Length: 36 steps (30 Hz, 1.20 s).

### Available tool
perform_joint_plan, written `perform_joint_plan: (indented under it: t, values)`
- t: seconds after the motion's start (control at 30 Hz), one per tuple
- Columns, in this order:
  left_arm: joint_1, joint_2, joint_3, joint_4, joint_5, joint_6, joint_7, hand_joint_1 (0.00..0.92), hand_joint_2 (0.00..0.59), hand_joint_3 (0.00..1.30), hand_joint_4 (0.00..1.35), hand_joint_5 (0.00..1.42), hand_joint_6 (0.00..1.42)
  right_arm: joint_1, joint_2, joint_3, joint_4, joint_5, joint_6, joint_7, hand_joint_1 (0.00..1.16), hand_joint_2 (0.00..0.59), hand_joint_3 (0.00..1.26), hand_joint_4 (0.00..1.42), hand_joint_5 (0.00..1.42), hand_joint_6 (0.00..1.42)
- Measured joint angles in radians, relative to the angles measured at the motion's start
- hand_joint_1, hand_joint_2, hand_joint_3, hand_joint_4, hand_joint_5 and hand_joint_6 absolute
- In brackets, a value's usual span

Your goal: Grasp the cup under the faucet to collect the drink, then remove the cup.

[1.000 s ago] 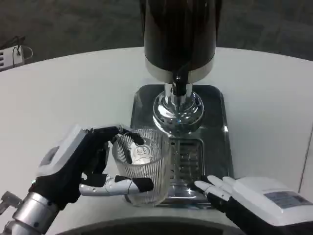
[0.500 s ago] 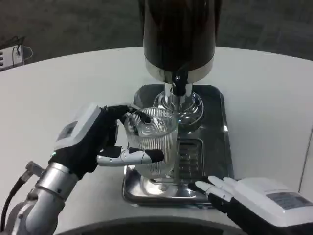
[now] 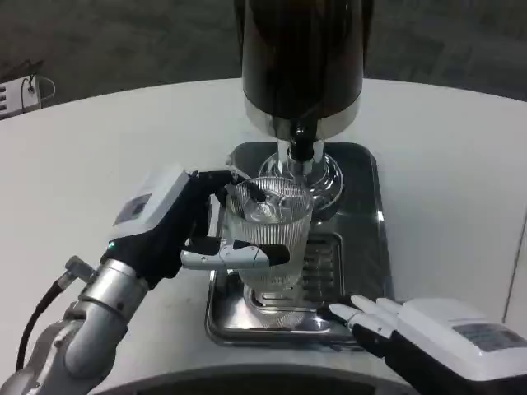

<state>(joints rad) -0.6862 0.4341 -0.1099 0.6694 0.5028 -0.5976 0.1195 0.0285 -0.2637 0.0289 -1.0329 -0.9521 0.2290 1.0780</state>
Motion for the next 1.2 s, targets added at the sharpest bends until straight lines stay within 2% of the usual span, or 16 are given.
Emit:
perform_joint_plan:
  t: [0.27, 0.53, 0.67, 0.77, 0.93, 1.1, 1.2]
  values:
    - [-0.005, 0.0, -0.029, -0.038, 0.035, 0.034, 0.004, 0.494, 0.0, 0.89, 0.97, 1.21, 1.42, 0.018, 0.013, -0.026, 0.0, 0.021, -0.014, 0.0, 0.47, 0.498, 0.07, 0.0, 0.0, 0.0]
    - [-0.006, 0.002, -0.031, -0.096, 0.056, 0.108, -0.008, 0.425, 0.0, 0.78, 0.83, 1.1, 1.41, 0.03, 0.026, -0.035, 0.0, 0.029, -0.024, 0.0, 0.47, 0.498, 0.07, 0.0, 0.0, 0.0]
    - [-0.006, 0.007, -0.039, -0.12, 0.06, 0.145, -0.03, 0.363, 0.006, 0.72, 0.77, 1.05, 1.4, 0.032, 0.032, -0.038, 0.0, 0.037, -0.026, 0.0, 0.47, 0.498, 0.07, 0.0, 0.0, 0.0]
    - [-0.006, 0.015, -0.053, -0.131, 0.061, 0.169, -0.051, 0.258, 0.038, 0.67, 0.71, 1.02, 1.38, 0.033, 0.033, -0.043, 0.0, 0.04, -0.026, 0.0, 0.47, 0.498, 0.07, 0.0, 0.0, 0.0]
    - [-0.013, 0.022, -0.069, -0.14, 0.06, 0.191, -0.083, 0.183, 0.036, 0.56, 0.6, 0.89, 1.28, 0.036, 0.035, -0.053, 0.0, 0.055, -0.025, 0.0, 0.47, 0.498, 0.07, 0.0, 0.0, 0.0]
    - [-0.027, 0.025, -0.077, -0.145, 0.06, 0.198, -0.101, 0.158, 0.032, 0.47, 0.47, 0.73, 1.17, 0.037, 0.035, -0.059, 0.0, 0.072, -0.021, 0.0, 0.47, 0.498, 0.07, 0.0, 0.0, 0.0]
    - [-0.034, 0.025, -0.082, -0.145, 0.06, 0.203, -0.101, 0.15, 0.033, 0.44, 0.42, 0.68, 1.14, 0.038, 0.03, -0.063, 0.0, 0.077, -0.014, 0.0, 0.47, 0.498, 0.07, 0.0, 0.0, 0.0]
